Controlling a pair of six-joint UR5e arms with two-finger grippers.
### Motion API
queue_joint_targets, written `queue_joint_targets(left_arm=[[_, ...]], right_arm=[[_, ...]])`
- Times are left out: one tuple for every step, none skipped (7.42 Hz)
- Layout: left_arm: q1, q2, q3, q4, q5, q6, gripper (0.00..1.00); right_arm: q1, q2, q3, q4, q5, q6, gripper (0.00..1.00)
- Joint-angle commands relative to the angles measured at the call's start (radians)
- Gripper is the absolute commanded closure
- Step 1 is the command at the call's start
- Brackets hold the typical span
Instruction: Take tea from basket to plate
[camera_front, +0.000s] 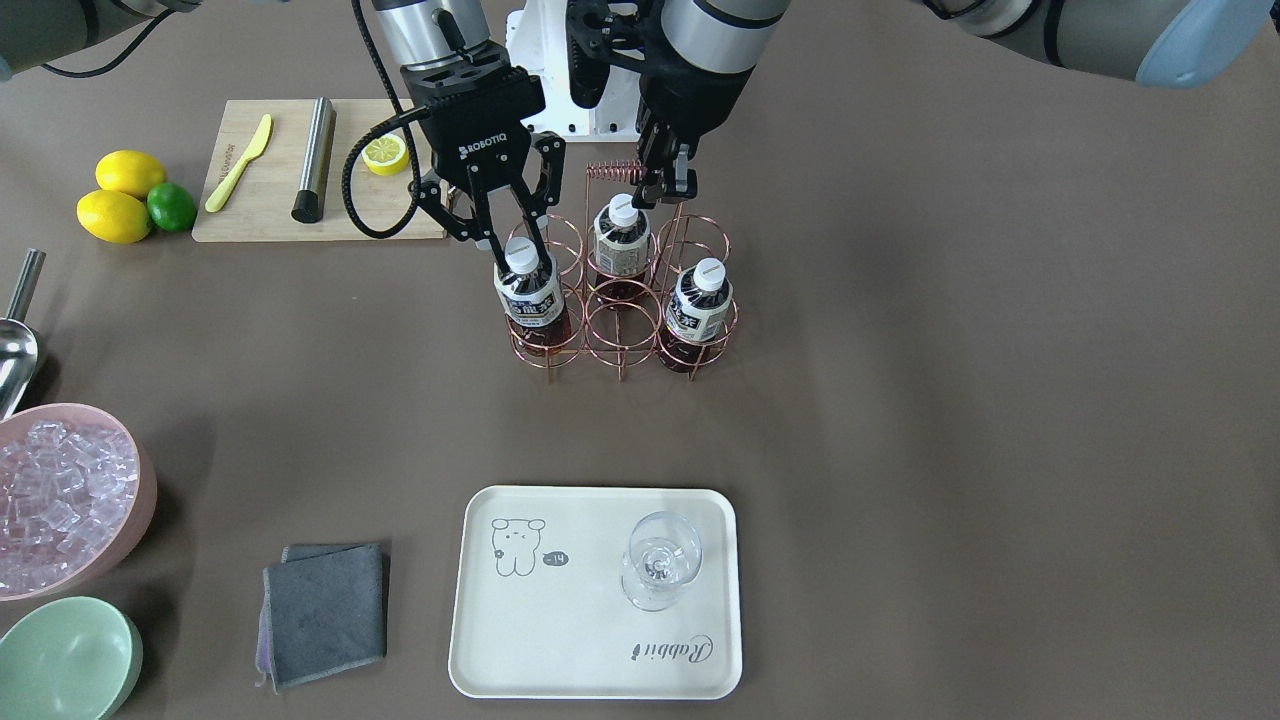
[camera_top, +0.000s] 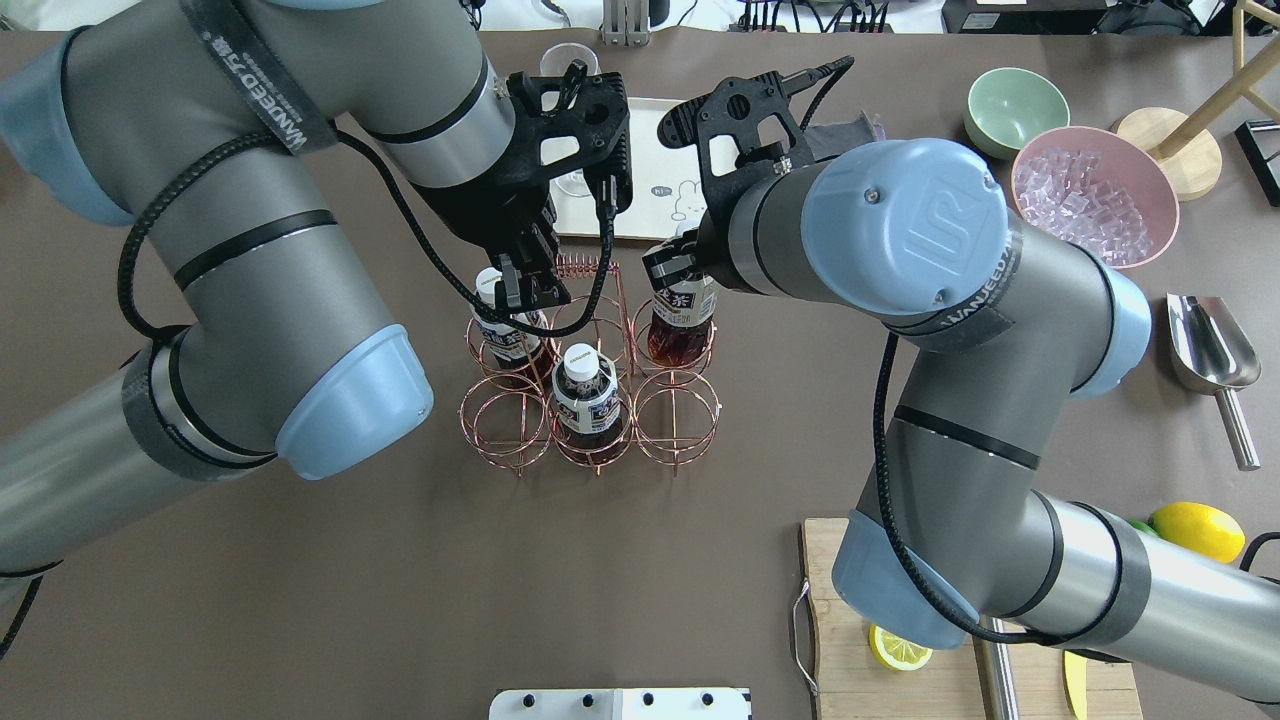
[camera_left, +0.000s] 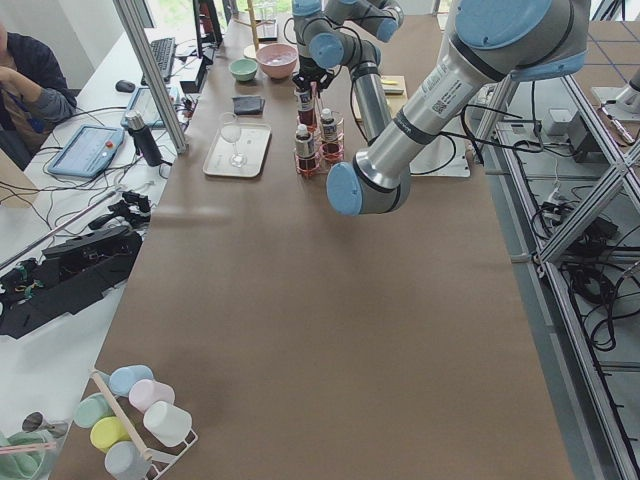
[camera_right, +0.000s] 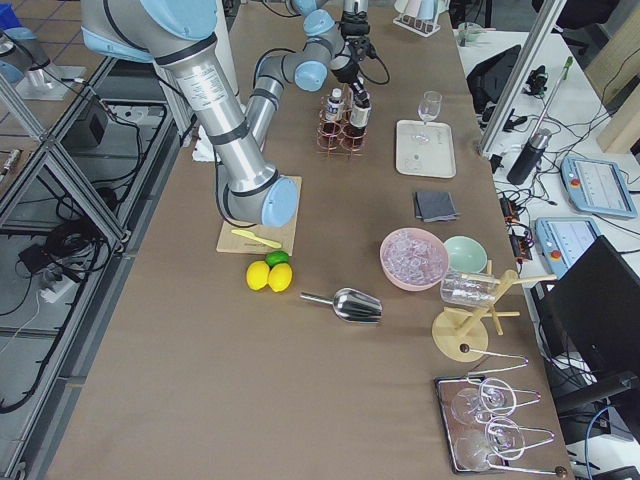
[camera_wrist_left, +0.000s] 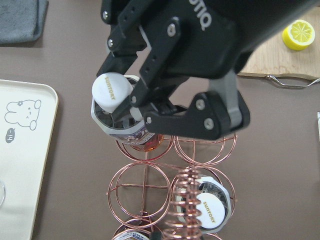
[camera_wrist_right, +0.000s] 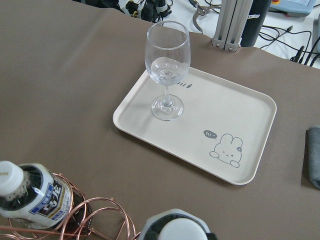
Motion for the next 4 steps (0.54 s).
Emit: queue_joint_targets(left_arm=[[-0.001,0.000,-0.005,0.001,-0.002,0.000,1.00],[-0.001,0.000,-0.006,0.002,-0.002,0.000,1.00],[-0.001,0.000,-0.008,0.002,-0.002,-0.002,1.00],[-0.001,0.000,-0.009,0.002,-0.002,-0.002,1.00]], right_arm=[[0.047,-0.008,0.034,-0.014,0.060,0.001,1.00],[0.058,0.004,0.072,-0.076,0.077,0.001,1.00],[0.094,0.008,0.101,-0.113,0.121,0.000,1.00],[0.157,0.025,0.115,-0.144,0.196,0.001,1.00]])
